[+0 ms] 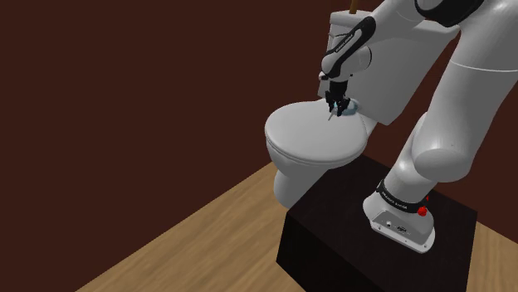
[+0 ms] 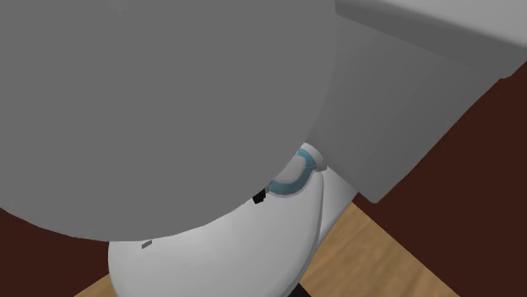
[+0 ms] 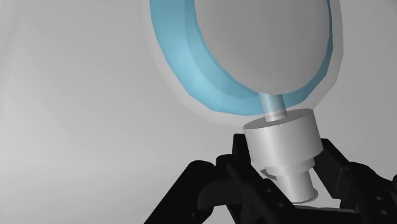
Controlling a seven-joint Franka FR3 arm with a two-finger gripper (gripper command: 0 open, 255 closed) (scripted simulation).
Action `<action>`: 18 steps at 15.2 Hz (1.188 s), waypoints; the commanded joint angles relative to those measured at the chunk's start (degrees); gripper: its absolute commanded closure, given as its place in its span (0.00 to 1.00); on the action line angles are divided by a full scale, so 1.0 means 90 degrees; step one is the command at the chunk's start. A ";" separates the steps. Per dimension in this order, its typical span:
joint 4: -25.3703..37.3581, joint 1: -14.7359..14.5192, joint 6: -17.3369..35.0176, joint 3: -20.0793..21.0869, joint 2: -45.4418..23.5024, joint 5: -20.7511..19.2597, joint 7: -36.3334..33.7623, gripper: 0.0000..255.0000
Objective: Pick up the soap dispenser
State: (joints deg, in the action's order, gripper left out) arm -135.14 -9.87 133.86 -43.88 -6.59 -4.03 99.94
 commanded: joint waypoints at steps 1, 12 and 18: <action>-0.0005 0.0002 0.0010 -0.0001 -0.0010 -0.0001 0.0003 1.00; 0.0199 -0.0090 -0.0729 -0.0072 0.0681 -0.0557 -0.0348 1.00; 0.0413 -0.0106 -0.1290 -0.0030 0.1116 -0.0847 -0.0530 1.00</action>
State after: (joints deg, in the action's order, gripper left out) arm -131.86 -10.79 123.25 -44.26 2.79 -11.23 95.45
